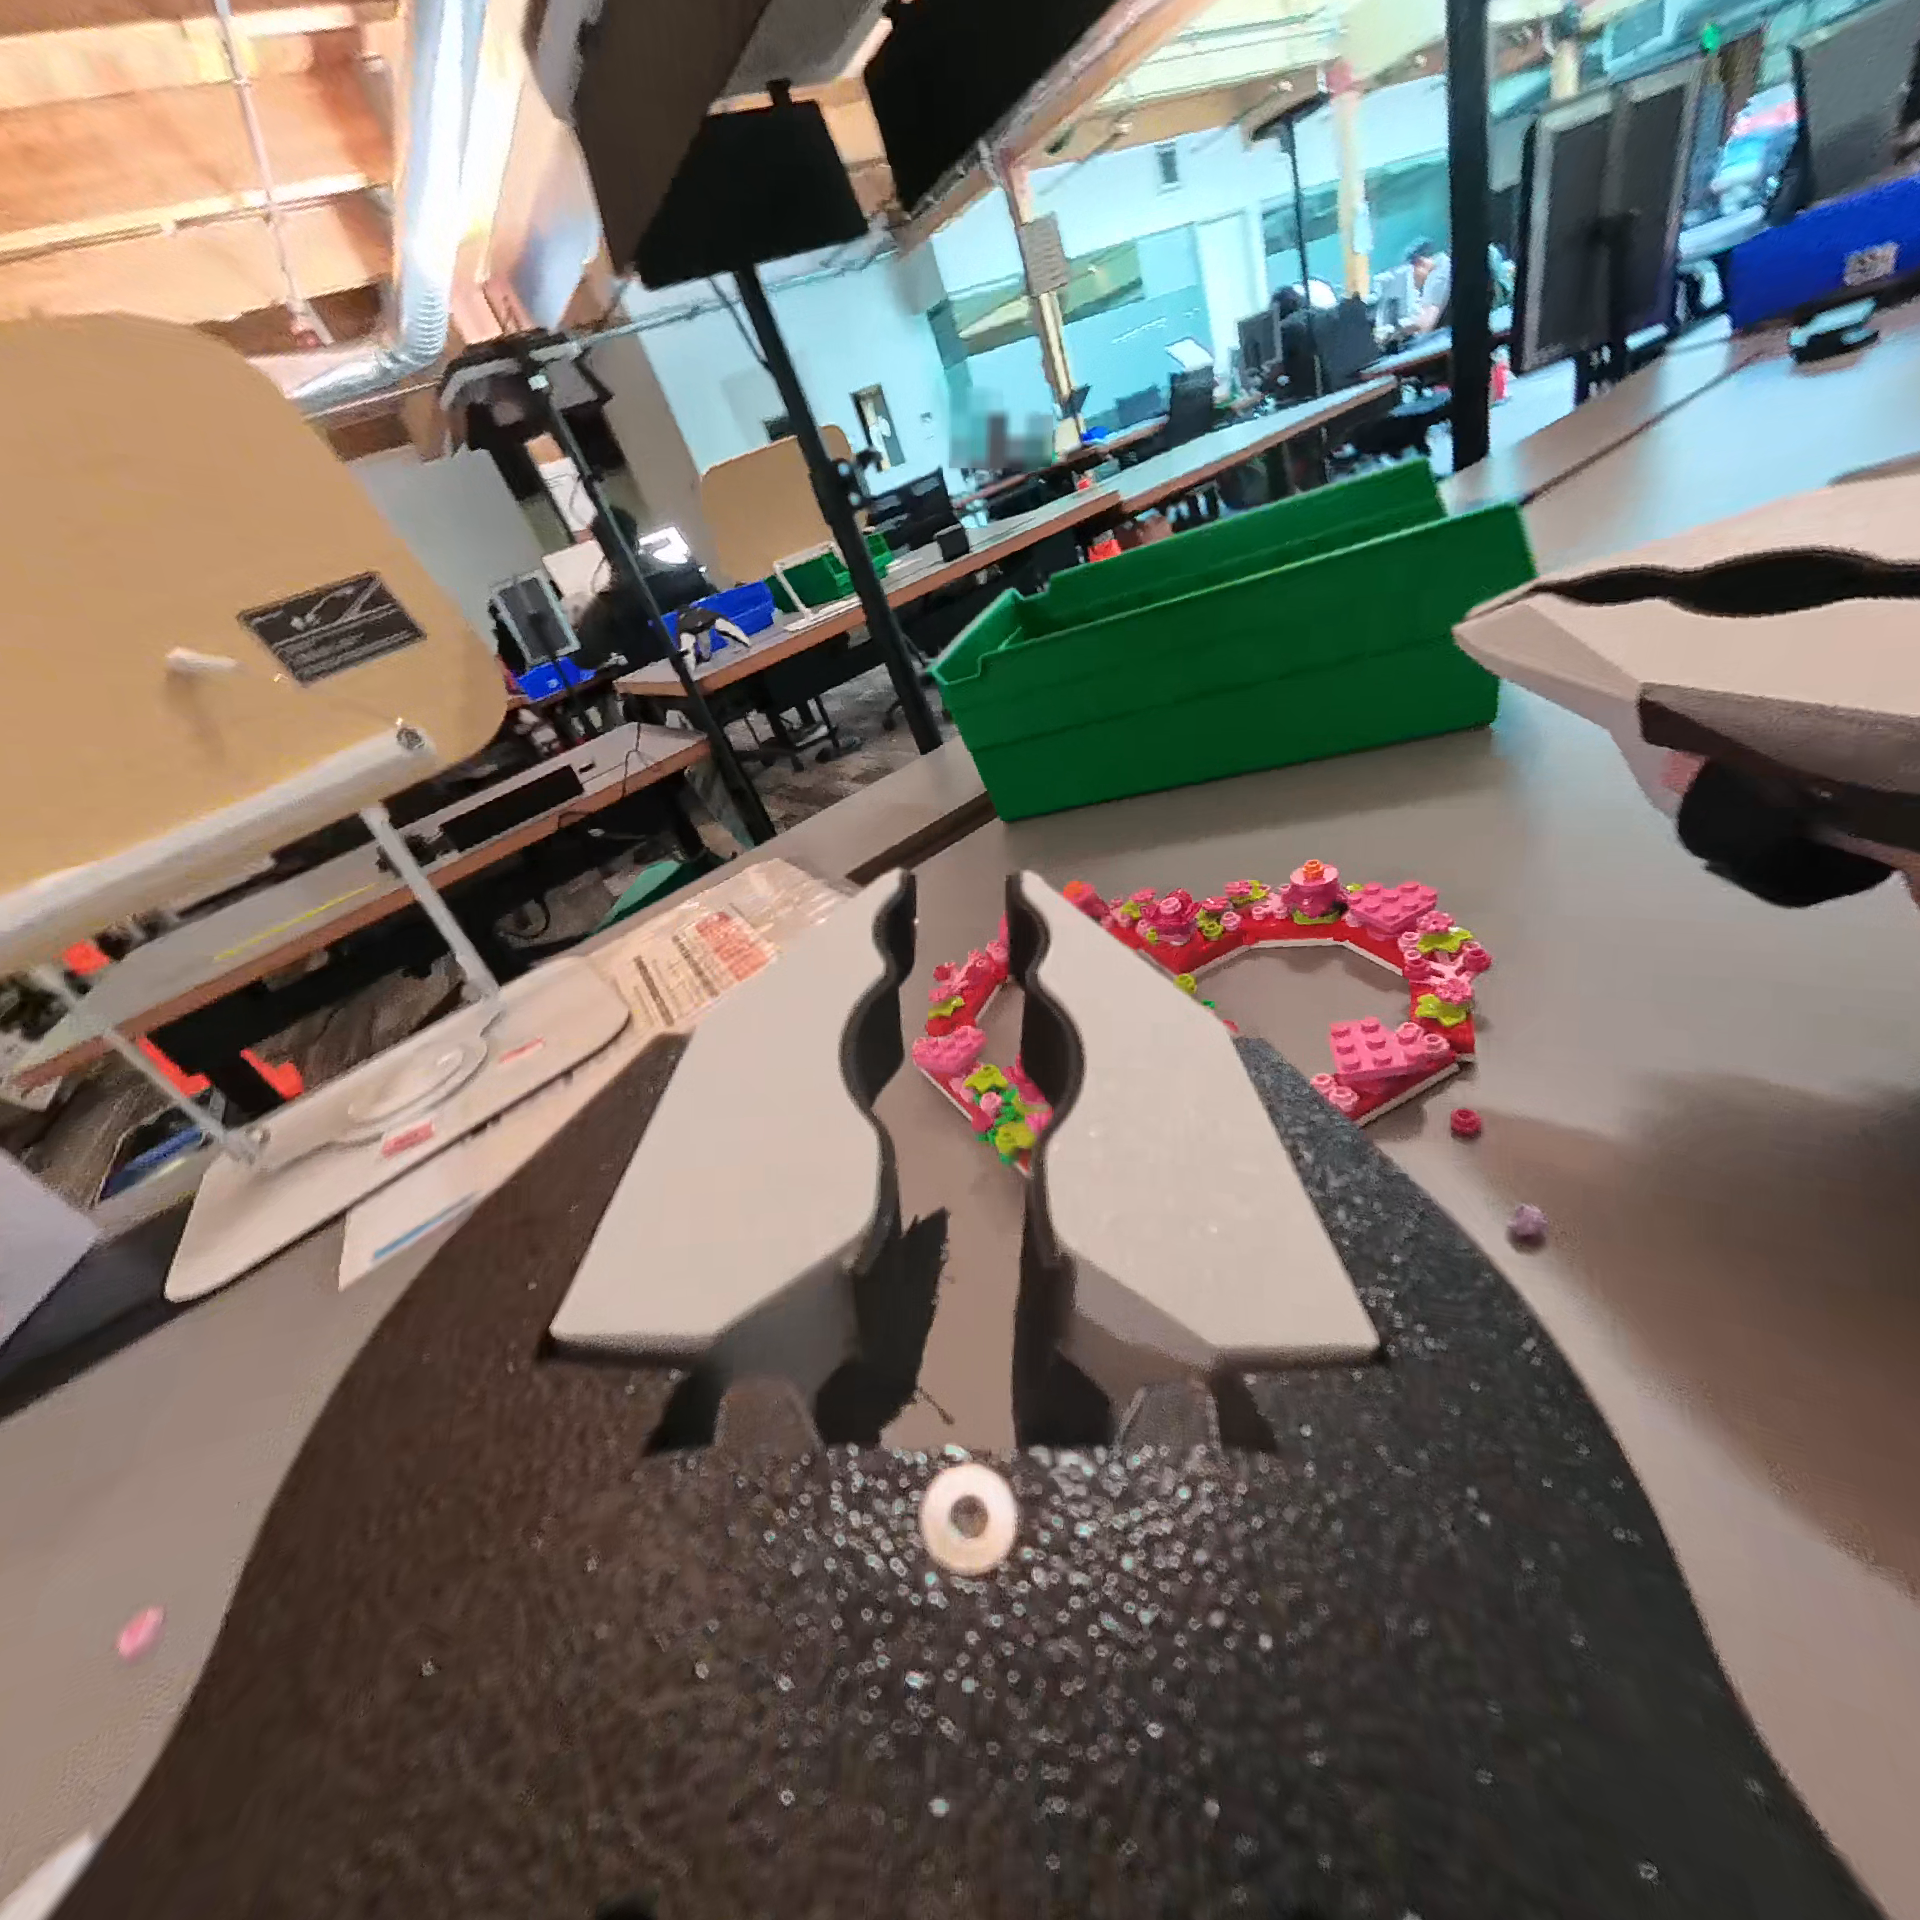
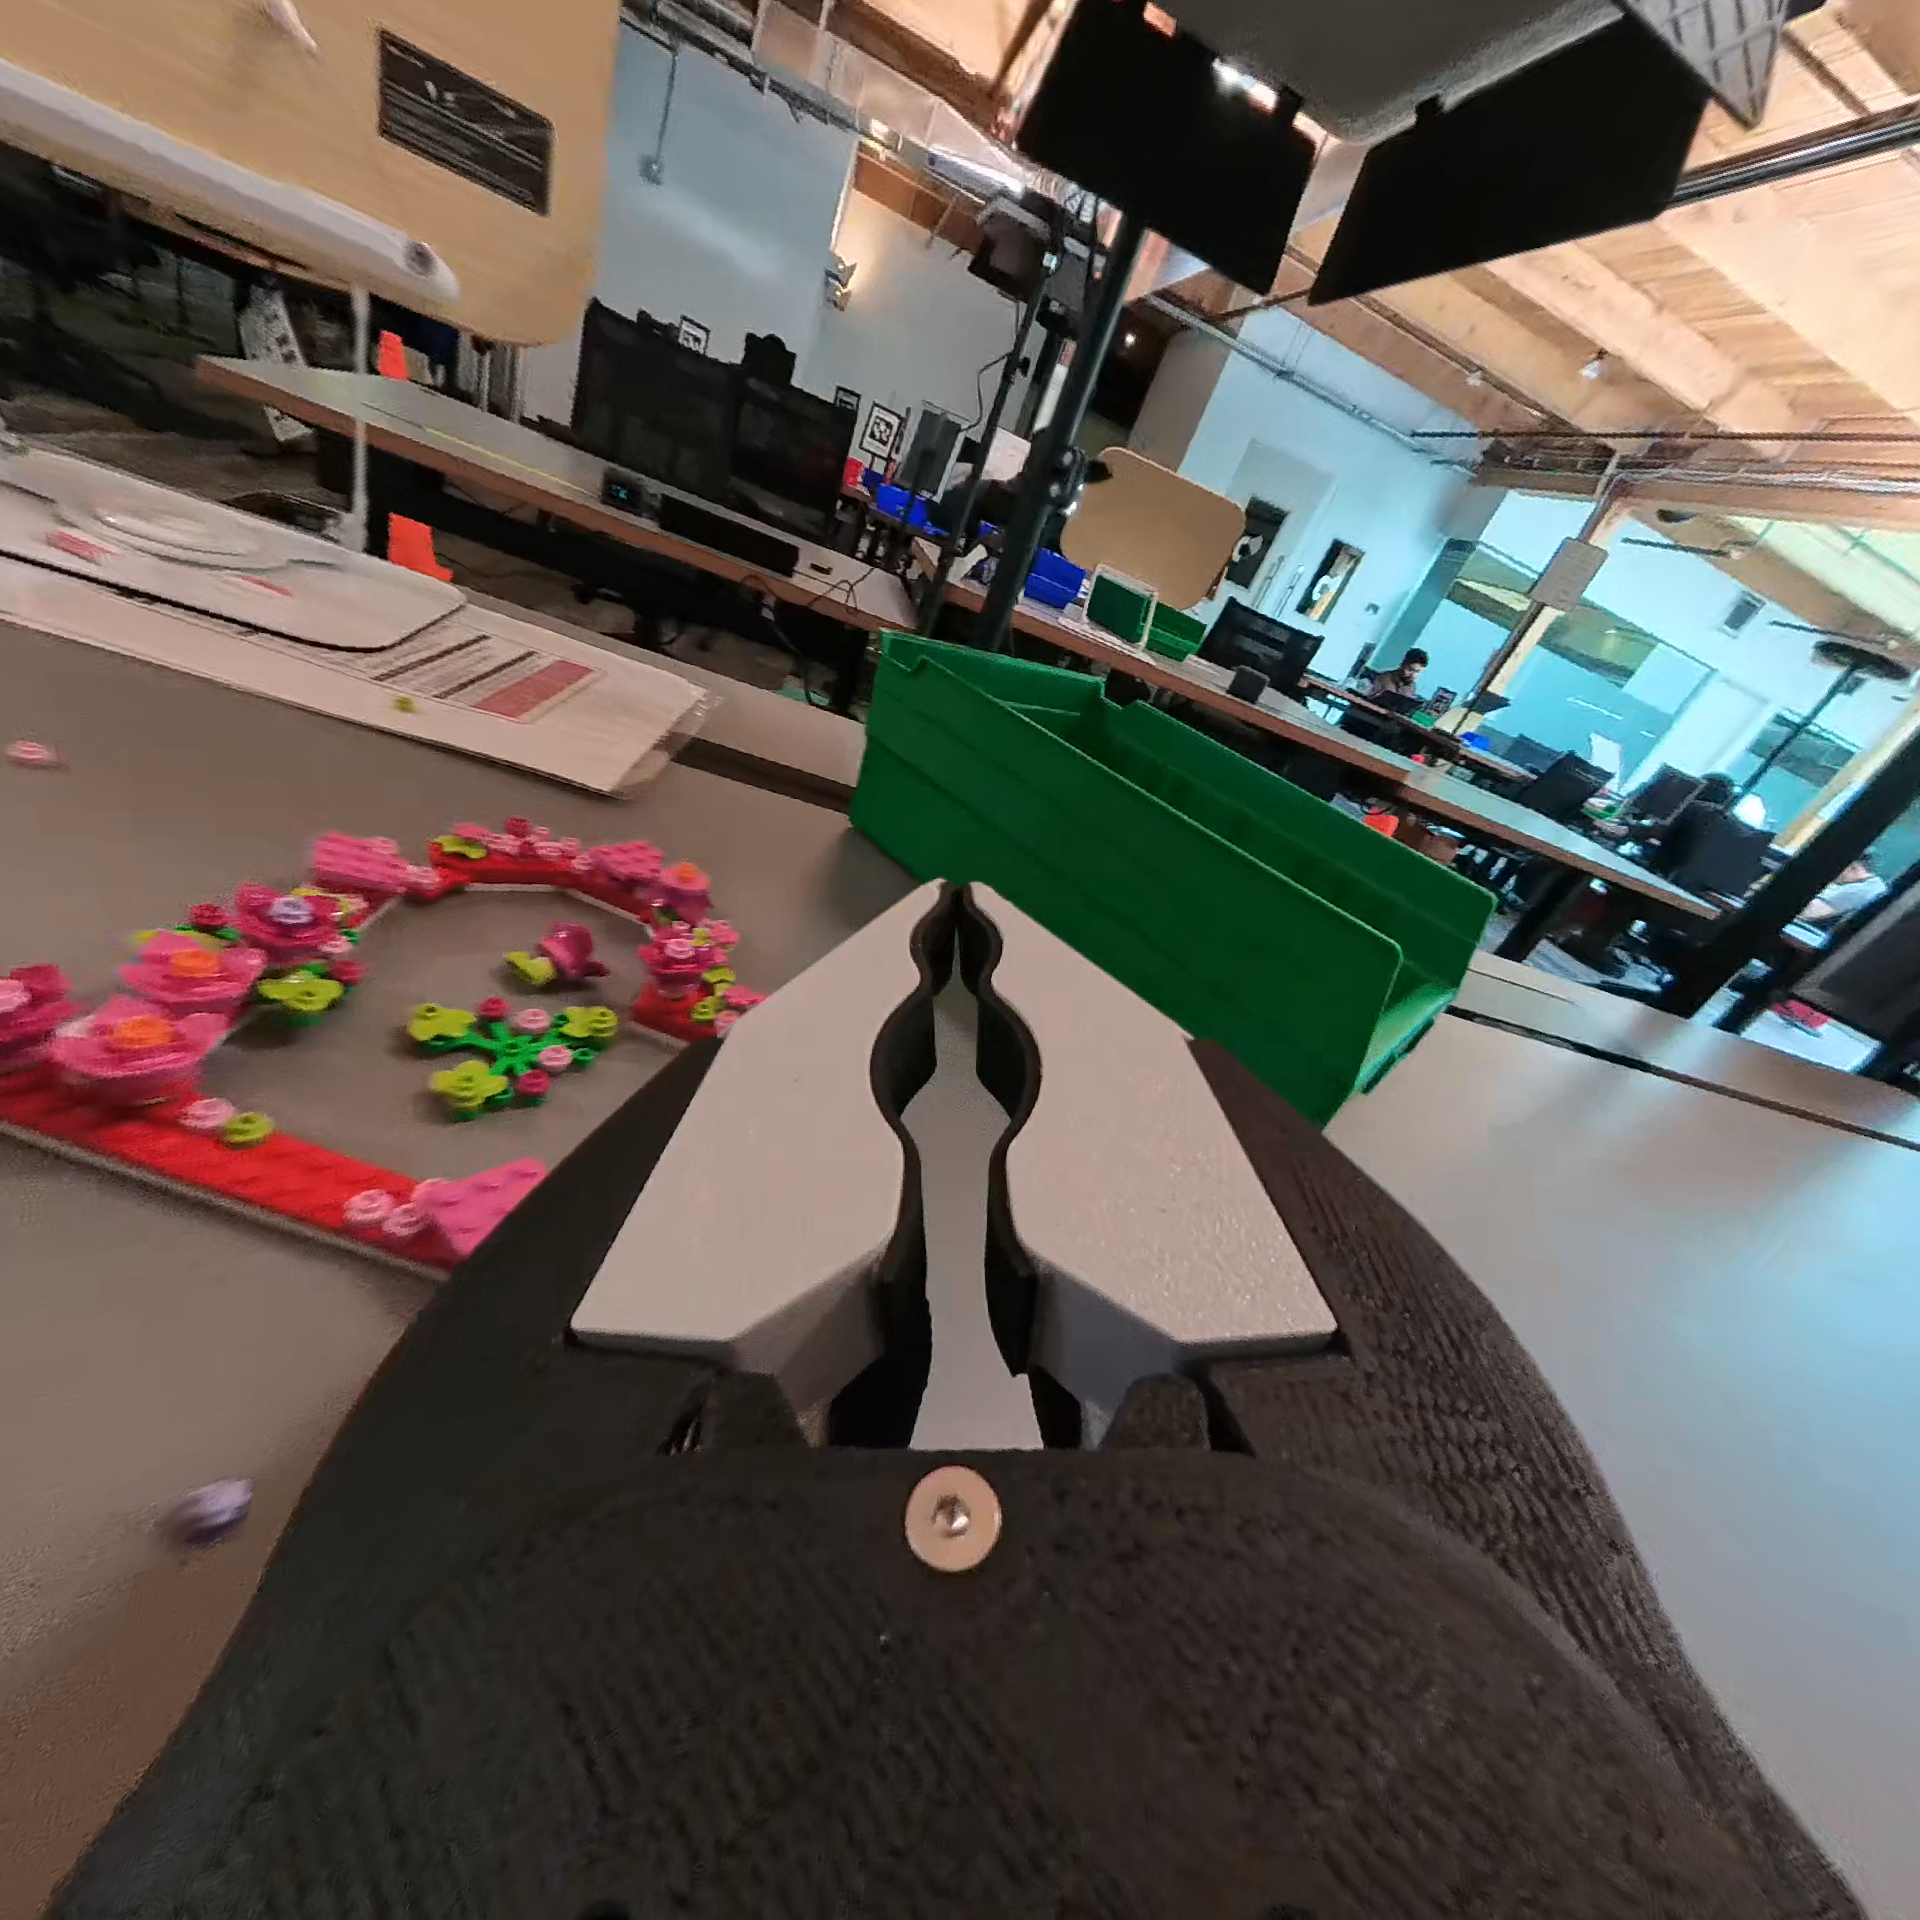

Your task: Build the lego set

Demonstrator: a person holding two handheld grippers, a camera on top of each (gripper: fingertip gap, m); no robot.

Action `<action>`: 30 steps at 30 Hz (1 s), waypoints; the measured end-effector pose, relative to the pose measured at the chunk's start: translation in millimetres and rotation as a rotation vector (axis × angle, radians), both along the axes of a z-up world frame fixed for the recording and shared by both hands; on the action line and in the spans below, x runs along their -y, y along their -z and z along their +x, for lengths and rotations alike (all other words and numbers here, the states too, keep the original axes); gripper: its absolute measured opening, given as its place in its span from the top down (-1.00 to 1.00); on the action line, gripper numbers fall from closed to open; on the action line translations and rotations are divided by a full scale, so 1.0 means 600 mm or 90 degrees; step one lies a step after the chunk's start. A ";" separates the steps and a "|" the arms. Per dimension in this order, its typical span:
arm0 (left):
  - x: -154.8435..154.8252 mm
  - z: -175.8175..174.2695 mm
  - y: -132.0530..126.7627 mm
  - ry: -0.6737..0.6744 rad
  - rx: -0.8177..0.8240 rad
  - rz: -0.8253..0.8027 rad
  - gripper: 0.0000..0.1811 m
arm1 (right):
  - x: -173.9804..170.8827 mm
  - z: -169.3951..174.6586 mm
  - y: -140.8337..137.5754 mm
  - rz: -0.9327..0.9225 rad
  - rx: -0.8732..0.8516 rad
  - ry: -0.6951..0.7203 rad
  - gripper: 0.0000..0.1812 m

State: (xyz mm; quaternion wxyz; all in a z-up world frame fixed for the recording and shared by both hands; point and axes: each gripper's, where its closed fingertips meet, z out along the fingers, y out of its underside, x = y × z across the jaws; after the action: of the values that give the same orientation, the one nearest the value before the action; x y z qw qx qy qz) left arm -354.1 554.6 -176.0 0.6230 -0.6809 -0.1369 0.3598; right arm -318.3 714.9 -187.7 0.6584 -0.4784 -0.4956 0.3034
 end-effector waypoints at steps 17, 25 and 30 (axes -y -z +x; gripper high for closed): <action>0.027 0.041 0.041 -0.010 -0.065 -0.036 1.00 | 0.066 0.024 0.029 -0.035 0.032 -0.050 1.00; 0.010 0.044 0.050 0.027 -0.052 -0.049 1.00 | 0.069 0.021 0.037 -0.056 0.054 -0.057 1.00; 0.005 0.036 0.050 0.053 -0.036 -0.029 1.00 | 0.054 0.005 0.041 -0.105 0.067 -0.094 1.00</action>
State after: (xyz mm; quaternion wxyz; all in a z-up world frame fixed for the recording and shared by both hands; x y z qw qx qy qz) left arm -332.8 551.5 -205.9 0.6254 -0.6895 -0.0824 0.3559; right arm -315.6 682.5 -212.3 0.5656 -0.5088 -0.5365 0.3652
